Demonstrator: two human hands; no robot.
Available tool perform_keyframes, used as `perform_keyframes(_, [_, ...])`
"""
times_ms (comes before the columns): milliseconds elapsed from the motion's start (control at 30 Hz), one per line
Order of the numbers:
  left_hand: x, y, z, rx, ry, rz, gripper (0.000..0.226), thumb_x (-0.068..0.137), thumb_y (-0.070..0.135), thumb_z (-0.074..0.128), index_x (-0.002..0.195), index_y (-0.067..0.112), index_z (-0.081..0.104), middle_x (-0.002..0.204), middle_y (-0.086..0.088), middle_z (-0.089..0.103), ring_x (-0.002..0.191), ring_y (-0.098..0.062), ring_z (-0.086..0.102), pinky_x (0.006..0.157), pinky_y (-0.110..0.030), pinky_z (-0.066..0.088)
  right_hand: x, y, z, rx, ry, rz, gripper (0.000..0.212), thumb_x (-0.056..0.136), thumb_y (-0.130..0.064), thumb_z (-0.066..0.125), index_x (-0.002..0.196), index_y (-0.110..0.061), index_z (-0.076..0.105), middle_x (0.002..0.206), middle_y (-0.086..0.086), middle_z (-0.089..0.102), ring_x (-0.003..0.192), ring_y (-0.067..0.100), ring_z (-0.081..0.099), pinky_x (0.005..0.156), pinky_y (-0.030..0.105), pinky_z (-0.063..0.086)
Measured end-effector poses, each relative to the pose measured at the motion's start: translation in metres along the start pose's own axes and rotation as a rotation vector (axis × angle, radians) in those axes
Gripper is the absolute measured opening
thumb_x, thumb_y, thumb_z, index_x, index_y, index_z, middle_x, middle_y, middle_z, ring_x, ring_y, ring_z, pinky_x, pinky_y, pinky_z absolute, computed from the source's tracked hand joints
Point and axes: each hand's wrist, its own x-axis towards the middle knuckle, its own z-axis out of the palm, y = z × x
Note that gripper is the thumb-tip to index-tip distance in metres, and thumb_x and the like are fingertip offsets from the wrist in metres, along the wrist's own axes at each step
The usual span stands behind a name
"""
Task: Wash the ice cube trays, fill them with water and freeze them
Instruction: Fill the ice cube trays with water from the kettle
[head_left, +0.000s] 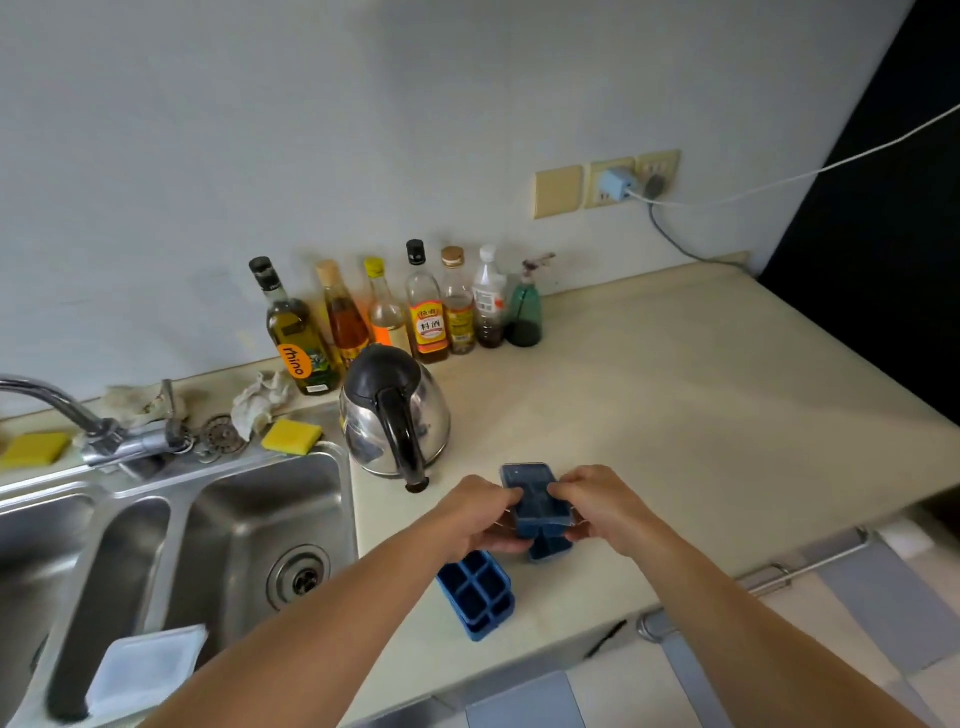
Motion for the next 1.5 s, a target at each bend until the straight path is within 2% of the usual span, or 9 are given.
perform_keyframes(267, [0.027, -0.008, 0.012, 0.199, 0.060, -0.039, 0.006, 0.099, 0.005, 0.053, 0.102, 0.004, 0.058, 0.092, -0.019, 0.074, 0.076, -0.029, 0.076, 0.069, -0.038, 0.064, 0.026, 0.026, 0.000, -0.112, 0.046, -0.065, 0.017, 0.094, -0.005, 0.059, 0.108, -0.010, 0.066, 0.105, 0.014, 0.070, 0.092, 0.030, 0.070, 0.058, 0.030, 0.056])
perform_keyframes(433, [0.041, -0.011, 0.015, 0.177, 0.069, -0.083, 0.022, 0.097, -0.002, 0.048, 0.117, -0.002, 0.058, 0.100, -0.022, 0.072, 0.087, -0.031, 0.075, 0.078, -0.043, 0.063, 0.038, 0.038, 0.003, -0.264, 0.045, -0.124, 0.036, 0.092, 0.001, 0.053, 0.124, -0.010, 0.065, 0.116, 0.013, 0.069, 0.105, 0.031, 0.067, 0.088, 0.044, 0.059])
perform_keyframes(633, [0.048, -0.015, 0.017, 0.158, 0.080, -0.094, 0.024, 0.096, -0.005, 0.046, 0.118, -0.004, 0.055, 0.104, -0.026, 0.070, 0.091, -0.036, 0.074, 0.083, -0.049, 0.062, 0.047, 0.052, 0.009, -0.419, 0.062, -0.169, 0.040, 0.093, -0.002, 0.052, 0.130, -0.012, 0.064, 0.113, 0.004, 0.069, 0.090, 0.016, 0.062, 0.058, 0.013, 0.040])
perform_keyframes(767, [0.047, -0.012, 0.009, 0.247, 0.165, -0.020, 0.019, 0.094, 0.000, 0.052, 0.109, -0.005, 0.061, 0.097, -0.023, 0.072, 0.085, -0.035, 0.075, 0.078, -0.048, 0.063, 0.041, 0.051, 0.011, -0.506, 0.173, -0.246, 0.036, 0.101, -0.012, 0.054, 0.137, -0.009, 0.059, 0.130, 0.009, 0.066, 0.111, 0.022, 0.064, 0.084, 0.019, 0.043])
perform_keyframes(967, [0.029, -0.027, -0.032, 0.661, 0.497, 0.419, 0.018, 0.099, 0.025, 0.053, 0.111, 0.024, 0.067, 0.096, 0.007, 0.069, 0.080, -0.004, 0.064, 0.068, -0.024, 0.050, 0.013, 0.022, 0.028, -0.484, 0.156, -0.441, 0.021, 0.101, -0.023, 0.058, 0.116, -0.012, 0.067, 0.110, 0.002, 0.071, 0.096, 0.018, 0.065, 0.083, 0.030, 0.053])
perform_keyframes(1067, [0.019, -0.042, -0.054, 0.830, 0.505, 0.366, 0.010, 0.098, 0.030, 0.053, 0.100, 0.028, 0.063, 0.095, 0.005, 0.066, 0.081, -0.011, 0.062, 0.069, -0.029, 0.052, -0.001, 0.014, 0.045, -0.578, -0.036, -0.395, 0.023, 0.100, -0.028, 0.058, 0.102, -0.008, 0.070, 0.097, 0.007, 0.074, 0.088, 0.023, 0.068, 0.080, 0.037, 0.053])
perform_keyframes(1200, [0.008, -0.057, -0.079, 0.913, 0.446, 0.238, 0.019, 0.096, 0.033, 0.058, 0.110, 0.024, 0.067, 0.112, 0.004, 0.063, 0.093, -0.017, 0.059, 0.076, -0.029, 0.046, -0.012, 0.021, 0.065, -0.721, -0.216, -0.259, 0.032, 0.099, -0.031, 0.061, 0.100, 0.001, 0.068, 0.097, 0.017, 0.073, 0.078, 0.022, 0.063, 0.072, 0.035, 0.050])
perform_keyframes(1333, [0.002, -0.065, -0.084, 0.838, 0.390, 0.224, 0.007, 0.096, 0.028, 0.061, 0.096, 0.024, 0.067, 0.099, 0.002, 0.066, 0.088, -0.017, 0.064, 0.075, -0.033, 0.055, -0.017, 0.027, 0.077, -0.769, -0.238, -0.214, 0.020, 0.099, -0.020, 0.060, 0.083, -0.009, 0.058, 0.078, 0.011, 0.060, 0.068, 0.023, 0.059, 0.061, 0.035, 0.052])
perform_keyframes(1500, [-0.002, -0.066, -0.087, 0.651, 0.339, 0.243, 0.012, 0.096, 0.014, 0.060, 0.089, 0.018, 0.068, 0.083, -0.008, 0.071, 0.069, -0.020, 0.066, 0.067, -0.035, 0.061, -0.022, 0.021, 0.078, -0.733, -0.183, -0.208, 0.016, 0.097, -0.010, 0.053, 0.094, 0.002, 0.064, 0.091, 0.021, 0.071, 0.084, 0.035, 0.072, 0.058, 0.035, 0.049])
